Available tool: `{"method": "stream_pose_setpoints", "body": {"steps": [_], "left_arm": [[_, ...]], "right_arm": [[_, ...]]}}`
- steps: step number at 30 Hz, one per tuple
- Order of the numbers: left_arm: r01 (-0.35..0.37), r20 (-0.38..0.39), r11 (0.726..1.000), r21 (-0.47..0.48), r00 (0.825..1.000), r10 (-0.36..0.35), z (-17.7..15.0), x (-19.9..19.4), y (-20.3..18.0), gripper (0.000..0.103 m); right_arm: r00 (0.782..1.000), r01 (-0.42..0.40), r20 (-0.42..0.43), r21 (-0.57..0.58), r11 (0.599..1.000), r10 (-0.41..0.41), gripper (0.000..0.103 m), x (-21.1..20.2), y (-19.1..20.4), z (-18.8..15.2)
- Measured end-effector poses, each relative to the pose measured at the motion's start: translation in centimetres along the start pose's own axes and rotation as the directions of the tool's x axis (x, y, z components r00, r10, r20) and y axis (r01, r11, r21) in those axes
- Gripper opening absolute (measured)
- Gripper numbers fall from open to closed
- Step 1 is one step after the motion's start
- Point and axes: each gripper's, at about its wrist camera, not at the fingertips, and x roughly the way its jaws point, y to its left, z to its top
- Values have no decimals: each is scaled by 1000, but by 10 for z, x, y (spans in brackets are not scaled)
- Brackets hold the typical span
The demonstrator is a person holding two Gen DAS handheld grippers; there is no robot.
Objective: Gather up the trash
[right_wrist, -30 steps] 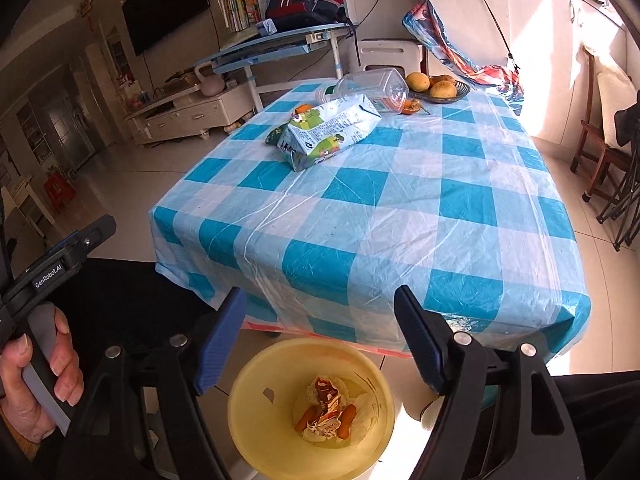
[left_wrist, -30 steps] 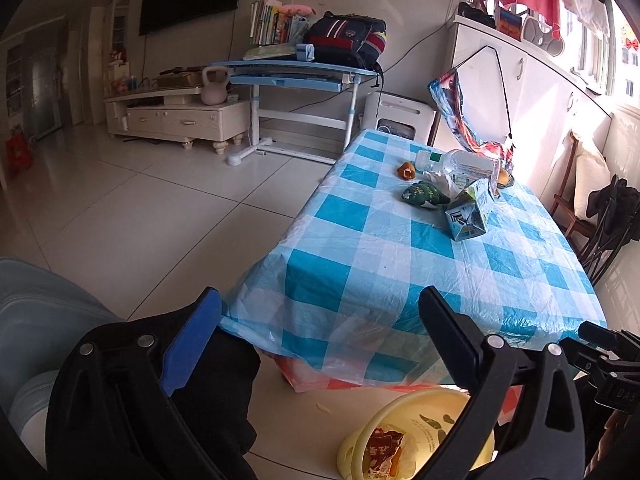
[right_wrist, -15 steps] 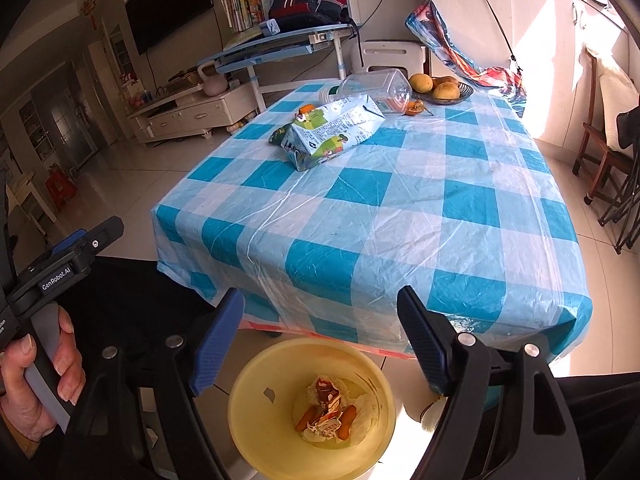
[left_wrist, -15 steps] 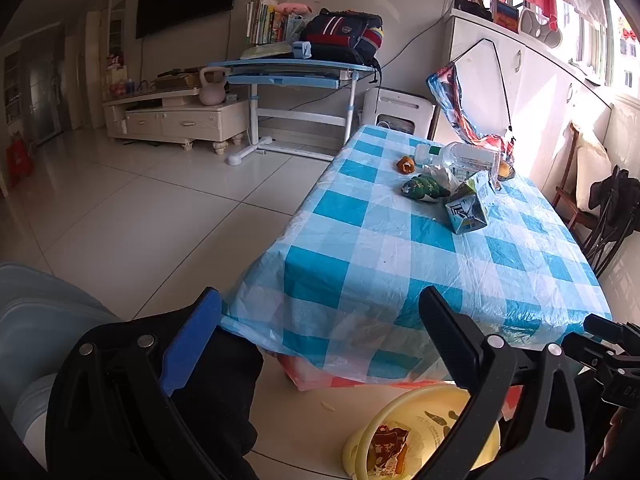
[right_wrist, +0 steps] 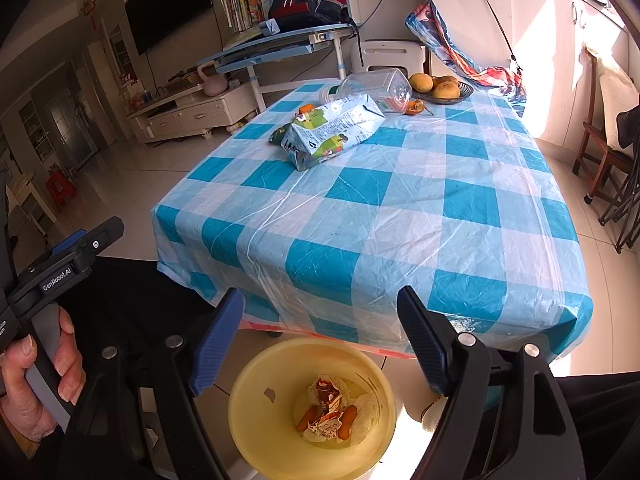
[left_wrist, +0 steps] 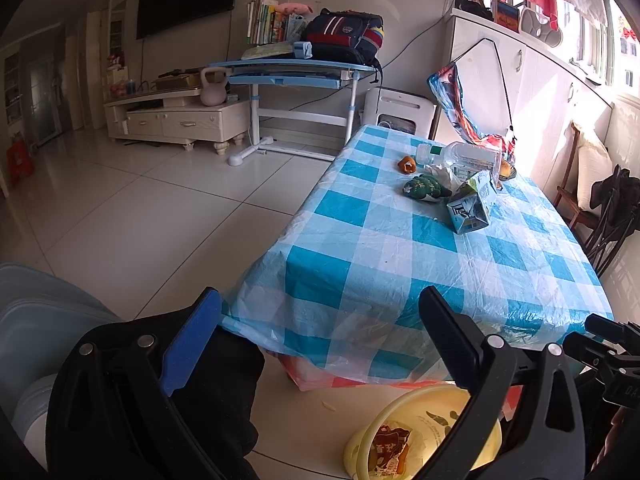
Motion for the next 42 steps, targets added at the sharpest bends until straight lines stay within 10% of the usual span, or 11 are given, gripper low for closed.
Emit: {"method": "stream_pose_setpoints", "body": {"steps": [42], "left_arm": [[-2, 3, 1000, 2, 1000, 2, 0, 0, -1, 96]], "right_arm": [[1000, -5, -4, 6, 1000, 5, 79, 4, 7, 1]]}}
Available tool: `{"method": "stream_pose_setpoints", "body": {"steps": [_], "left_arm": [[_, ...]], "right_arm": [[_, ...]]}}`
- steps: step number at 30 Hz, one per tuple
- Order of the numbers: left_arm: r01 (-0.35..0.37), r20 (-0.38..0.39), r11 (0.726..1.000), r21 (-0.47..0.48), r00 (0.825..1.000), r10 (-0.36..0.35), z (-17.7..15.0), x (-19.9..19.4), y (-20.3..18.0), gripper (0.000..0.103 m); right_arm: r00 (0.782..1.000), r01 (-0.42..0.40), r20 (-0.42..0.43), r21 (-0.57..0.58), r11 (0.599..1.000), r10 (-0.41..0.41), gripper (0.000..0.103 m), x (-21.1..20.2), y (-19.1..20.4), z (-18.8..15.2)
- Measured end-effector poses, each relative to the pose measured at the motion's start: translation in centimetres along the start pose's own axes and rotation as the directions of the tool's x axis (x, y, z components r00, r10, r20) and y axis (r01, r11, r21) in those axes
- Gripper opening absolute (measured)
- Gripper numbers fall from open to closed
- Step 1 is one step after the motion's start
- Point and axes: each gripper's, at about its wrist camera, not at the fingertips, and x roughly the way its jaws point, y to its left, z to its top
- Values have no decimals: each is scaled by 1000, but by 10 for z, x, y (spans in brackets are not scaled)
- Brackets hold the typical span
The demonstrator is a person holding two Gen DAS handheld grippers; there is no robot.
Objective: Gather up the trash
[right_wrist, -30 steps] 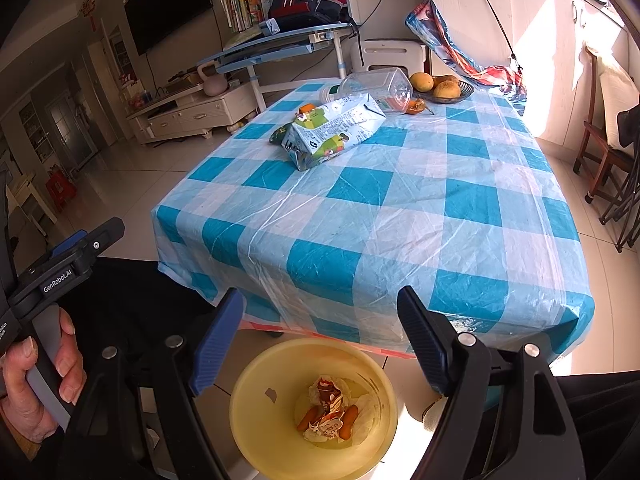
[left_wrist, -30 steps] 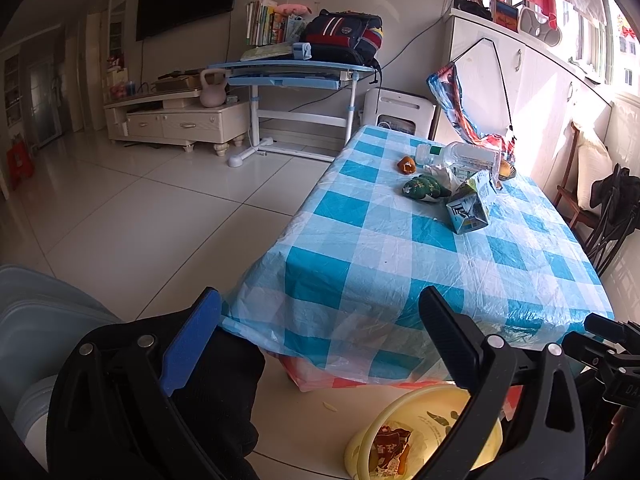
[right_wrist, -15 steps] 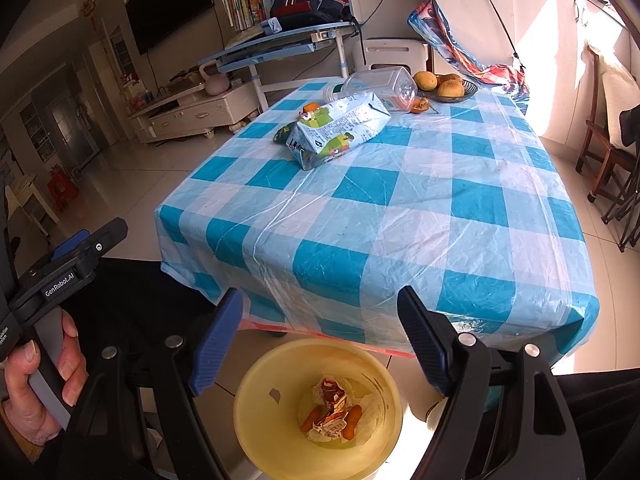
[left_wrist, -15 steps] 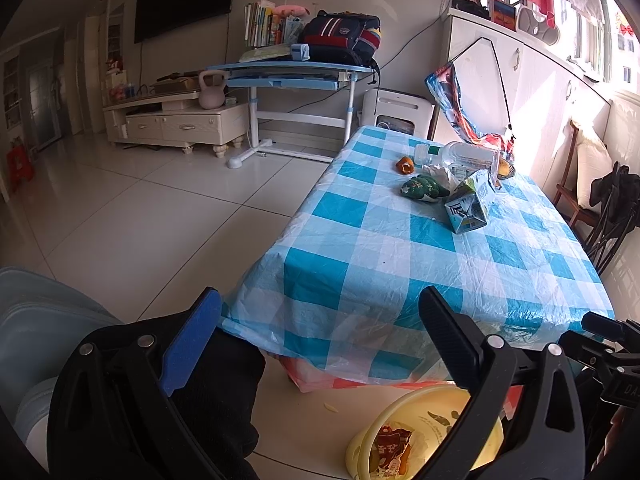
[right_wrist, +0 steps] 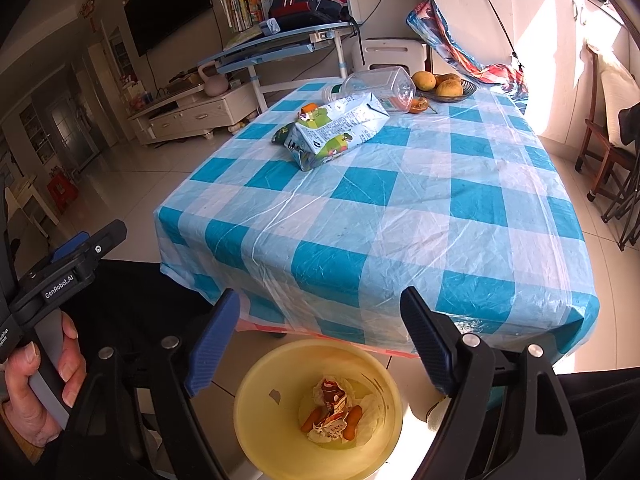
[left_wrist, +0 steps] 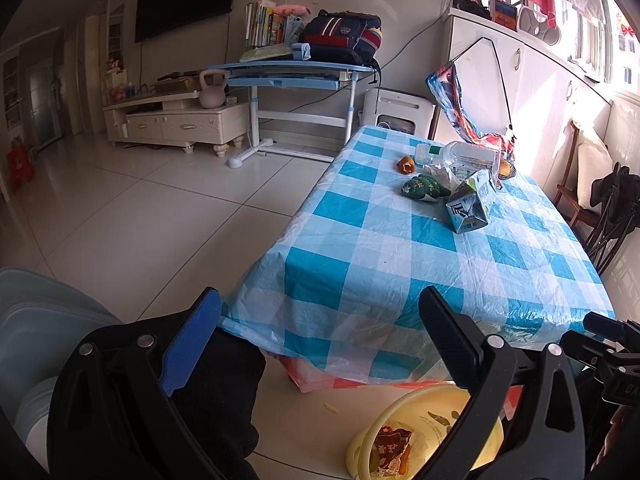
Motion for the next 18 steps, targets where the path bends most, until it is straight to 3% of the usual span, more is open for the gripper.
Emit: {"method": "stream_pose_setpoints", "body": {"steps": [18], "left_arm": [[0, 0, 1000, 2, 1000, 0, 0, 0, 0, 96]], "right_arm": [[1000, 0, -3, 2, 1000, 0, 79, 1, -1, -1]]}}
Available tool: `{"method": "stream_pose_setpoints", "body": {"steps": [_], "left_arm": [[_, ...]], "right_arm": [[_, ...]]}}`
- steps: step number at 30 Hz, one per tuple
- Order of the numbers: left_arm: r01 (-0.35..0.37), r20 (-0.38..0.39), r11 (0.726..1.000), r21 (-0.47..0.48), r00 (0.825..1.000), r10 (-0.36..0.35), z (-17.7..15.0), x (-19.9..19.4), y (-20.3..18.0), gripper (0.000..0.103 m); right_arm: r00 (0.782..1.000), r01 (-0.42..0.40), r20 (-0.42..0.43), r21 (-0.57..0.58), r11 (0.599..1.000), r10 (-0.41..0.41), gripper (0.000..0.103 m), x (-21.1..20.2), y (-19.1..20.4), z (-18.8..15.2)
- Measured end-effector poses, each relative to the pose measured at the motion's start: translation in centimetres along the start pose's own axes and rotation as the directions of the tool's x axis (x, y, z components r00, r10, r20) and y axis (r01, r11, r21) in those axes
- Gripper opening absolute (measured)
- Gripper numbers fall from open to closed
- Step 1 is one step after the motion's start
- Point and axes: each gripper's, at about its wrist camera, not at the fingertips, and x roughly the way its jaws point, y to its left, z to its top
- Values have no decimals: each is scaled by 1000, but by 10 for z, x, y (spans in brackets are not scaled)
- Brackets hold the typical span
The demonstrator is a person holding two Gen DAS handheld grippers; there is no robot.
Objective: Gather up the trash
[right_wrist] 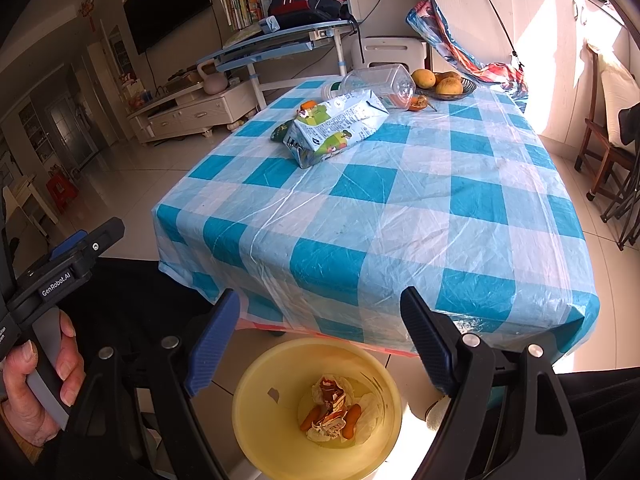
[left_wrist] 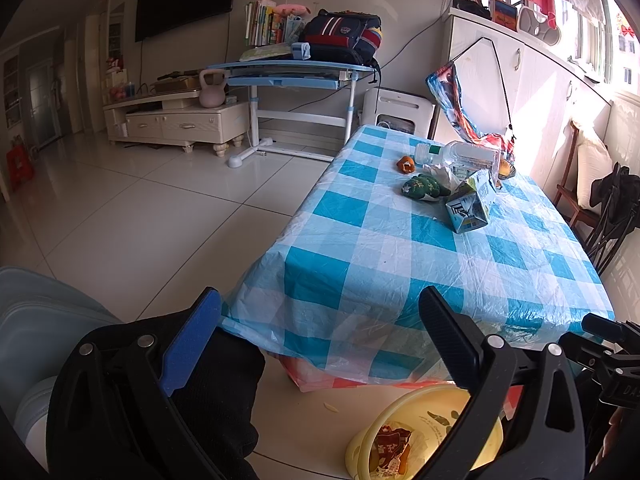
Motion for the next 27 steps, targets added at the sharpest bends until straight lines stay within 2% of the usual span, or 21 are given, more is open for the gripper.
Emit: {"method": "stream_pose_setpoints", "body": {"steps": [27], "left_arm": [[0, 1, 1000, 1, 1000, 0, 0, 0, 0, 96]], "right_arm": [[1000, -9, 0, 23, 1000, 9, 79, 0, -6, -1]]}}
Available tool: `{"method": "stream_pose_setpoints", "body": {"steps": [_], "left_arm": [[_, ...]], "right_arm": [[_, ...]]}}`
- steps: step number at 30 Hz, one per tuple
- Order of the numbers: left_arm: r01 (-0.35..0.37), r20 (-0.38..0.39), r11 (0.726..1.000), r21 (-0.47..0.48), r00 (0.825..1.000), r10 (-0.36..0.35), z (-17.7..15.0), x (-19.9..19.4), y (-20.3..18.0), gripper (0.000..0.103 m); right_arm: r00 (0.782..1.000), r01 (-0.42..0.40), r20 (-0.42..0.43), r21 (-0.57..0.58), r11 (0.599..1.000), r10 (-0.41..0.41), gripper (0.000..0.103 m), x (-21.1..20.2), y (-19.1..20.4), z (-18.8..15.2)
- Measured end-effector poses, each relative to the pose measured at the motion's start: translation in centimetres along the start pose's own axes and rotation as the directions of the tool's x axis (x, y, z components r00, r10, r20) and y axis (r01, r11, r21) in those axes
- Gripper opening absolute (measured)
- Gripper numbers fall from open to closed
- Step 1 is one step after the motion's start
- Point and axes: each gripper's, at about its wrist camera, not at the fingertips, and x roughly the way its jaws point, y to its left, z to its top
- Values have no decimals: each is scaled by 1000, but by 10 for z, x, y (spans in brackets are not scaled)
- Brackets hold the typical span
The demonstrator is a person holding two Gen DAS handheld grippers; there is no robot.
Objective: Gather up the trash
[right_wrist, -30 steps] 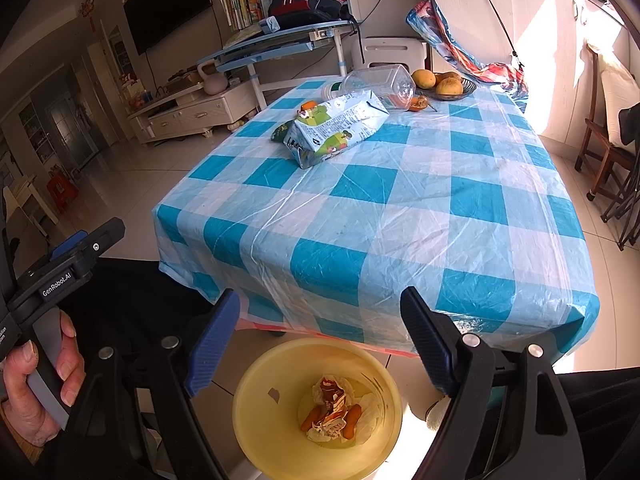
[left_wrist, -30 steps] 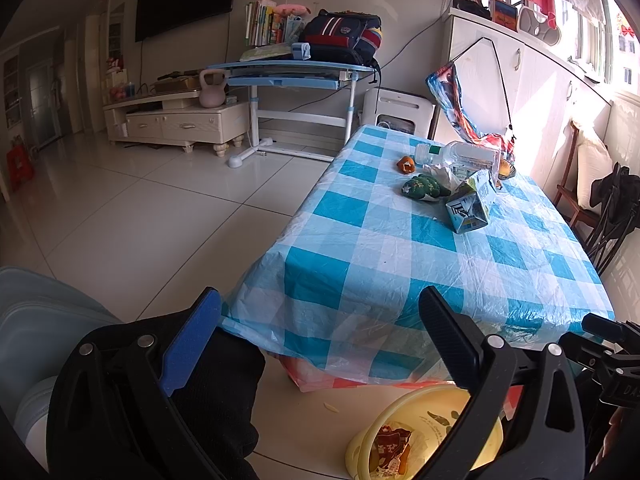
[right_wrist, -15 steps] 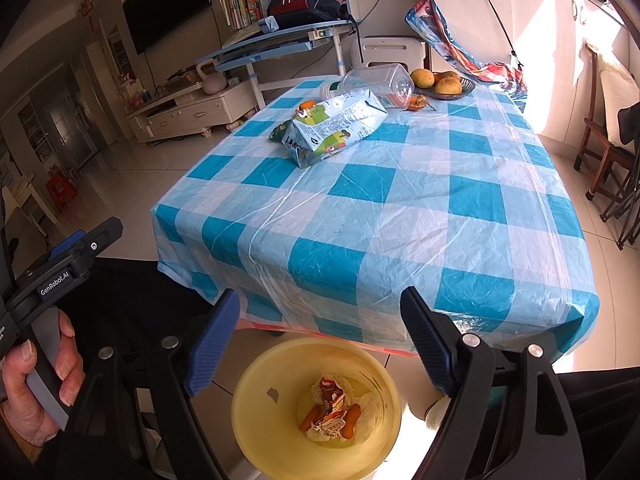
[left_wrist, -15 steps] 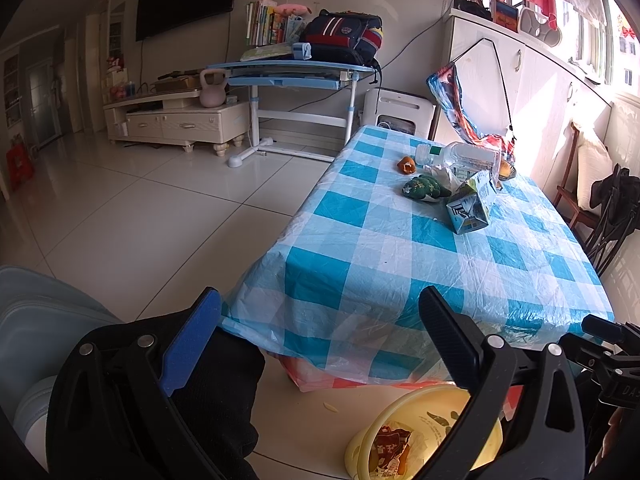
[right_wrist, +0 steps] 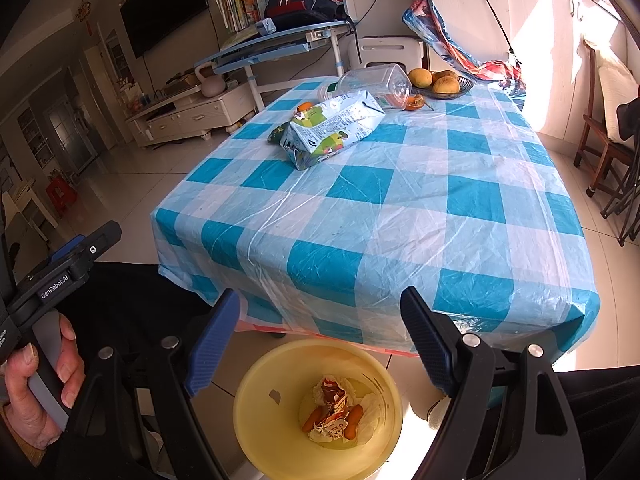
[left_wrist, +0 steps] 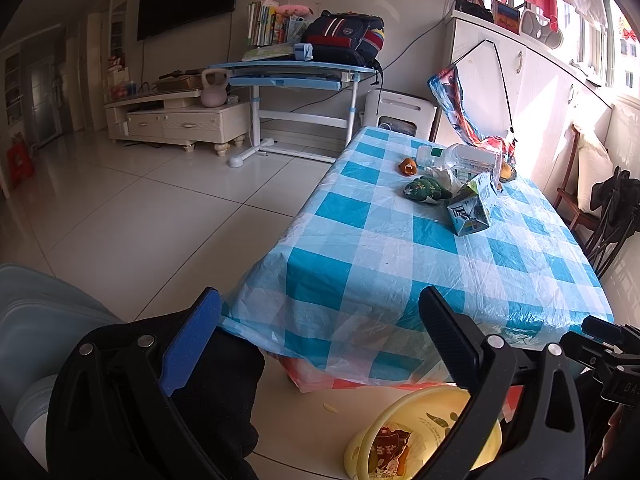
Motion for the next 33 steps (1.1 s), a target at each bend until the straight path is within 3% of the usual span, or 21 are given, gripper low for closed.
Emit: {"method": "stream_pose_setpoints", "body": {"steps": [20, 33], "left_arm": [[5, 4, 1000, -22, 1000, -5, 2, 0, 4, 96], [18, 55, 1000, -13, 998, -17, 41, 4, 10, 96]], "right_arm": [[996, -85, 25, 199, 976, 81, 79, -4, -31, 12], [990, -139, 61, 200, 970, 129, 81, 20, -37, 75]]}}
